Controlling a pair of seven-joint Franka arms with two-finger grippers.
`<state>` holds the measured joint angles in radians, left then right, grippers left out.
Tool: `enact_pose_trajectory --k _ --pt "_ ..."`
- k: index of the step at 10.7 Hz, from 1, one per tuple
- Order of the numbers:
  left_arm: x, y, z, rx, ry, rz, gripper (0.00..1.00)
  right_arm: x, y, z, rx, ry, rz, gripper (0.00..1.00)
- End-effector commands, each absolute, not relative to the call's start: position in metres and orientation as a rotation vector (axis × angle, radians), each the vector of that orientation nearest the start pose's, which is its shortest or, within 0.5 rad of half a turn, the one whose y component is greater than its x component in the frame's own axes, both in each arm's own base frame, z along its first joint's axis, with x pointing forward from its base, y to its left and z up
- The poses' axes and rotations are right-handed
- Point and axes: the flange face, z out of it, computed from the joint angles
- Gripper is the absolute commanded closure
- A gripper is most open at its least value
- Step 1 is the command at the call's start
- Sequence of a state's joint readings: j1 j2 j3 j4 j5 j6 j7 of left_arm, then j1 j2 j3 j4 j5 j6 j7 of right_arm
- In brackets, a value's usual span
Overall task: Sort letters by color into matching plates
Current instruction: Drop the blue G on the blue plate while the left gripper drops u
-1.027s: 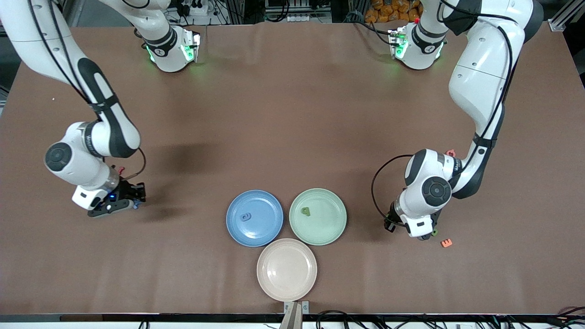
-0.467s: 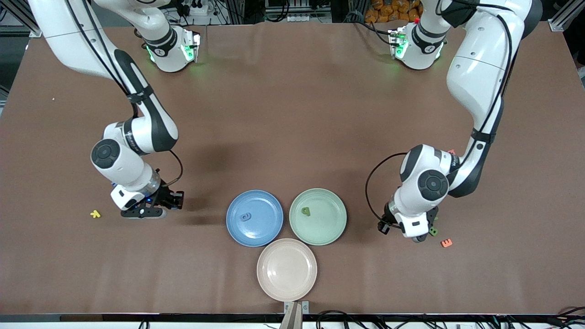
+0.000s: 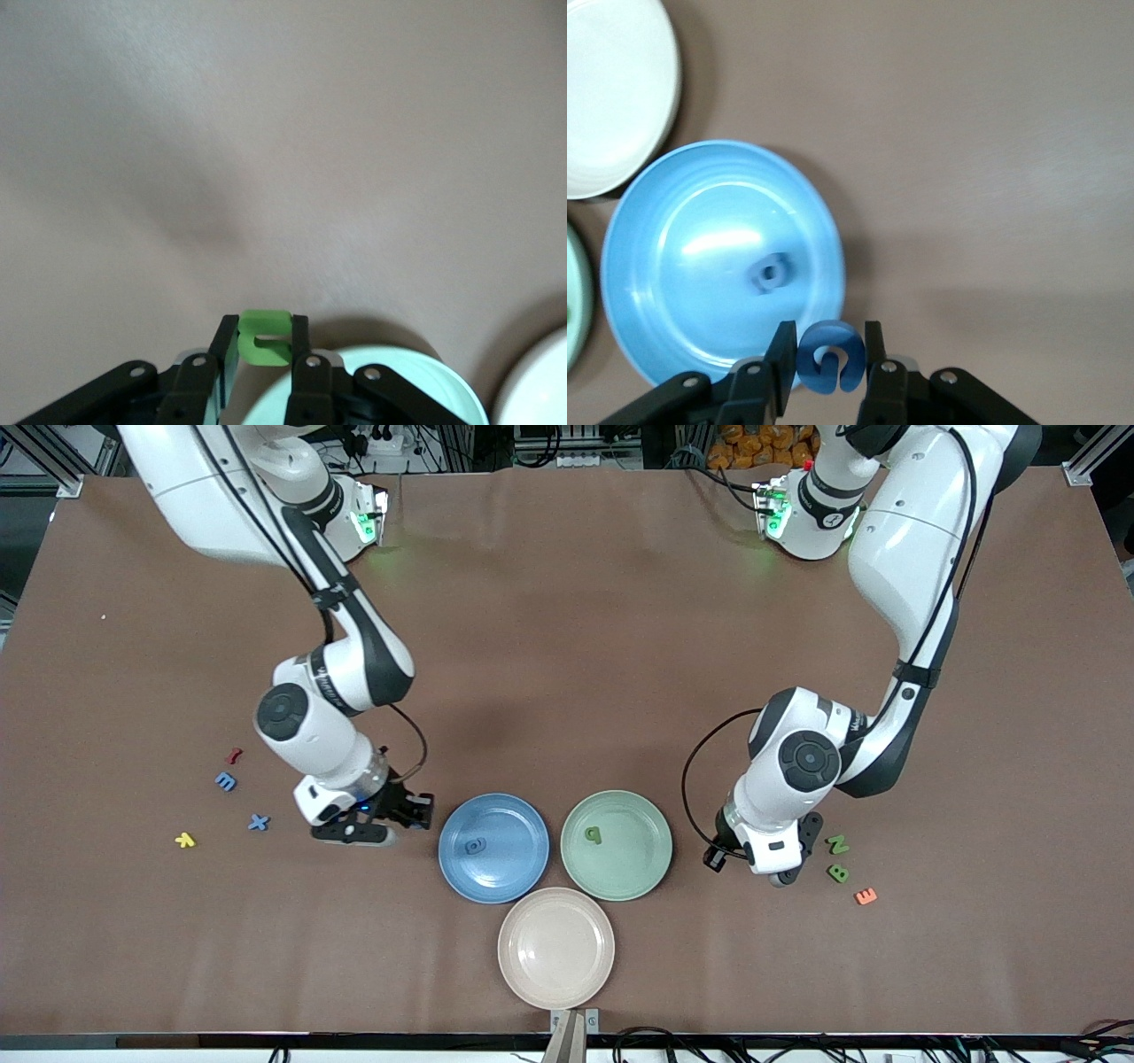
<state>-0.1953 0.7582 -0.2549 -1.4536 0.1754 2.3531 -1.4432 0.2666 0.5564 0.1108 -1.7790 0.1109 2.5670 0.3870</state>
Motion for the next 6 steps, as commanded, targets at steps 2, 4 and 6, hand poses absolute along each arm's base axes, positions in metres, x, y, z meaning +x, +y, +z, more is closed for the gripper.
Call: enact_pose_trajectory --k 2,4,6 --pt "0.663 -0.324 0.277 -2.934 -1.566 -0.094 1.0 0.653 0.3 0.263 -2.882 0.164 -0.278 0.67" --pt "0.654 -0.351 0.283 -2.955 -1.576 -0.106 1.0 0.651 0.304 0.259 -2.885 0.146 -0.277 0.6" --pt "0.652 -0.364 0.287 -2.928 -1.709 -0.114 1.0 0.655 0.297 0.263 -2.885 0.129 -0.296 0.0"
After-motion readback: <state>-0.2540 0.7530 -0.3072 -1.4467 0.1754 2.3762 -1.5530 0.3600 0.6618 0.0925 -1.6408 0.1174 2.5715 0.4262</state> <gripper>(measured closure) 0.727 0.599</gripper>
